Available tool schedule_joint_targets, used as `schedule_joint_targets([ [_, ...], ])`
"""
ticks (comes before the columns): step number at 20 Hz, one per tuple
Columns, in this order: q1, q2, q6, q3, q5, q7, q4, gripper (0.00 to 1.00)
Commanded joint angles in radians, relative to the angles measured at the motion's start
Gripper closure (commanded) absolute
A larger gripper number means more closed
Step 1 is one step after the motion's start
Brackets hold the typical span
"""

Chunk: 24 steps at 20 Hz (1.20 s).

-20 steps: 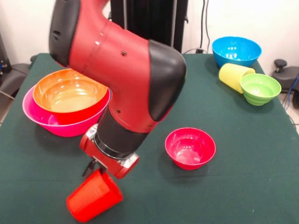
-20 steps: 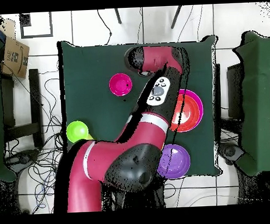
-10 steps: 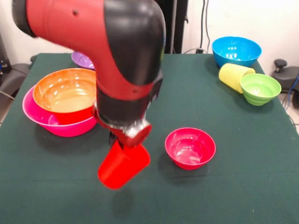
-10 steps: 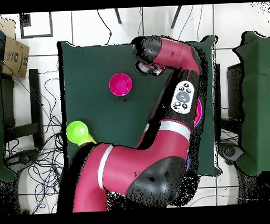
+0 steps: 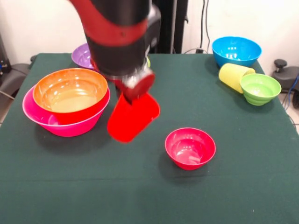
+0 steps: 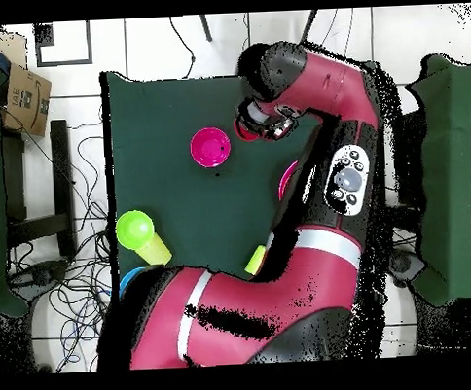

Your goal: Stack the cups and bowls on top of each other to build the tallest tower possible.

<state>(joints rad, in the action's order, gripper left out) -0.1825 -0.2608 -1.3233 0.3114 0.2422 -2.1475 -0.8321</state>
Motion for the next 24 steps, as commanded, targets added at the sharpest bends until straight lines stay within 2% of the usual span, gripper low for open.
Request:
schedule_joint_targets([
  [1, -0.014, -0.139, -0.238, -0.133, -0.096, 0.353, -0.082, 1.00],
  [4, -0.024, -0.183, -0.303, -0.133, -0.115, 0.354, -0.093, 1.00],
  [11, -0.025, -0.240, -0.314, -0.126, -0.175, 0.371, -0.143, 1.00],
  [18, -0.027, -0.216, -0.159, -0.117, -0.272, 0.383, -0.184, 1.00],
  [24, -0.061, -0.204, -0.043, -0.153, -0.292, 0.404, -0.246, 1.00],
])
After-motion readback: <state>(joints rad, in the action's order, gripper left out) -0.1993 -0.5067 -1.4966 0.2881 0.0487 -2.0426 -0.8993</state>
